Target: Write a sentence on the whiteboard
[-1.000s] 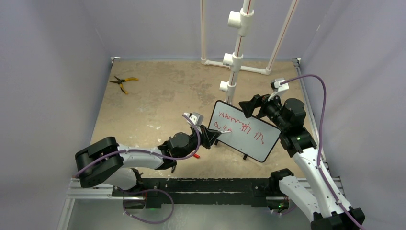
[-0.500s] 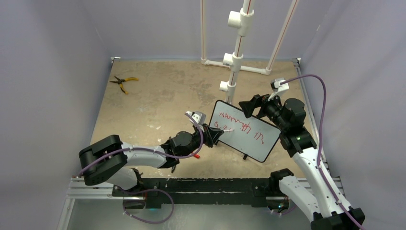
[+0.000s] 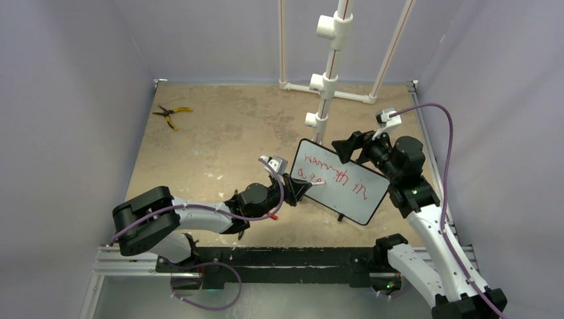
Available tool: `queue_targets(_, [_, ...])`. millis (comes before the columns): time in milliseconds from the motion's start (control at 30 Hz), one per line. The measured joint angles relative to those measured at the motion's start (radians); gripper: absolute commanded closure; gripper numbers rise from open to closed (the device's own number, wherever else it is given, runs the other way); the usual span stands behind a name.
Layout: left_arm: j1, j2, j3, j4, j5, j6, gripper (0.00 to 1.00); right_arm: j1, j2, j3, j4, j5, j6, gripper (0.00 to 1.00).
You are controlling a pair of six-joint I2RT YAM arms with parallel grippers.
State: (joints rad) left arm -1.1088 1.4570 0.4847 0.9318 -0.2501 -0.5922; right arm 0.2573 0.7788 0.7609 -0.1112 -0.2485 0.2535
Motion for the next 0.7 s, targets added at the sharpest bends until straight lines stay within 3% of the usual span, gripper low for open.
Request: queue_targets(700, [0.0, 0.0, -0.039, 0.009, -0.008, -0.017, 1.0, 0.0, 0.0, 0.0, 0.0, 0.0, 0.0, 0.06])
